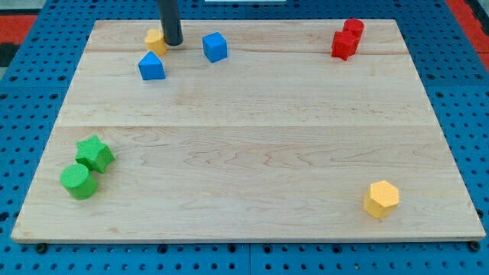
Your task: Move the yellow heart towards the top left of the board
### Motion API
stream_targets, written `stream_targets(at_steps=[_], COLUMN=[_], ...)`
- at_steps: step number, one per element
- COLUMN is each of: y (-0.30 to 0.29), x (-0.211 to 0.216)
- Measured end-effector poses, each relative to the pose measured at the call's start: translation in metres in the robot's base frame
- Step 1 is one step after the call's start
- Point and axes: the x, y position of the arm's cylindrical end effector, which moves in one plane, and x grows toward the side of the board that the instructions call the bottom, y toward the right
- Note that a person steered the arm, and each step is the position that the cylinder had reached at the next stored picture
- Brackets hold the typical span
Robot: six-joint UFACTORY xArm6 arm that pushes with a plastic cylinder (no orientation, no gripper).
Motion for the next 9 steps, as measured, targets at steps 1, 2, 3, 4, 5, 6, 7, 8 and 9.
stream_targets(at_steps=[1, 2, 3, 4, 5, 6, 7, 8, 9], y=[0.025, 0.033, 0.033, 0.035, 0.035, 0.031, 0.007, 0.001, -0.001], x=[0.000, 0.000, 0.000, 0.001, 0.005, 0.012, 0.012, 0.015, 0.028])
